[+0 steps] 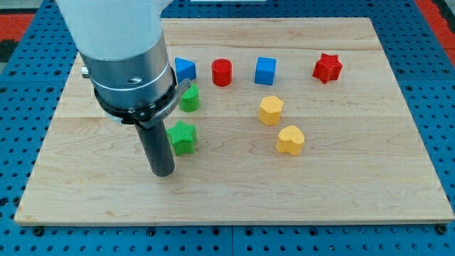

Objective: Move the green star to the bottom right of the green circle

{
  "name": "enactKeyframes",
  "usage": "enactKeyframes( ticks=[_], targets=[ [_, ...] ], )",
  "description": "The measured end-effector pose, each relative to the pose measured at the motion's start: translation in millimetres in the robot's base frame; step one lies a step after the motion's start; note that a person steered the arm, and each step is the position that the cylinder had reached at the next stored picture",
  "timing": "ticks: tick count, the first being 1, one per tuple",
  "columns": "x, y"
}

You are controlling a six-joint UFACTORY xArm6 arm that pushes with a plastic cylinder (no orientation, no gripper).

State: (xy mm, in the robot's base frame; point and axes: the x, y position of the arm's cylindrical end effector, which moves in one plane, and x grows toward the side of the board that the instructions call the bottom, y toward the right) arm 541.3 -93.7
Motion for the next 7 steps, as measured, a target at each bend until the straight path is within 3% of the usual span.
enactKeyframes(
  ticks=[1, 2, 3, 4, 5, 6, 7],
  targets=[
    [-21.4, 10.3],
    [-13.5, 7.6],
    [25.7, -10.9],
    [-8.2, -32.4],
    [-50.4, -11.6],
    [-50.4, 35.0],
    [-47.5, 45.9]
  ],
)
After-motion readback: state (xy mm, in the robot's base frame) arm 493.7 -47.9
